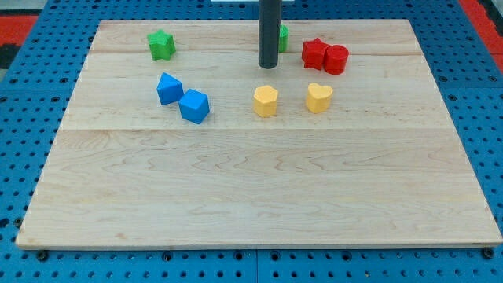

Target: Place the green circle at the top center of the board

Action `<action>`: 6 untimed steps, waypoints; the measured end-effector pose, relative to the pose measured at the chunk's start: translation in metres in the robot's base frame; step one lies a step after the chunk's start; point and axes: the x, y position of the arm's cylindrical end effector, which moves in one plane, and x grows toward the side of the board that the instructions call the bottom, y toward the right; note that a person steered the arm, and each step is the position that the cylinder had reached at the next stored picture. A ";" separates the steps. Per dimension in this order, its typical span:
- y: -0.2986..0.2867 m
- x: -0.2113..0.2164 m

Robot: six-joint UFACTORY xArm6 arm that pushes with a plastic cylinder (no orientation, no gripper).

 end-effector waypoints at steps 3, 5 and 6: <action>0.065 -0.057; -0.008 -0.084; -0.014 -0.084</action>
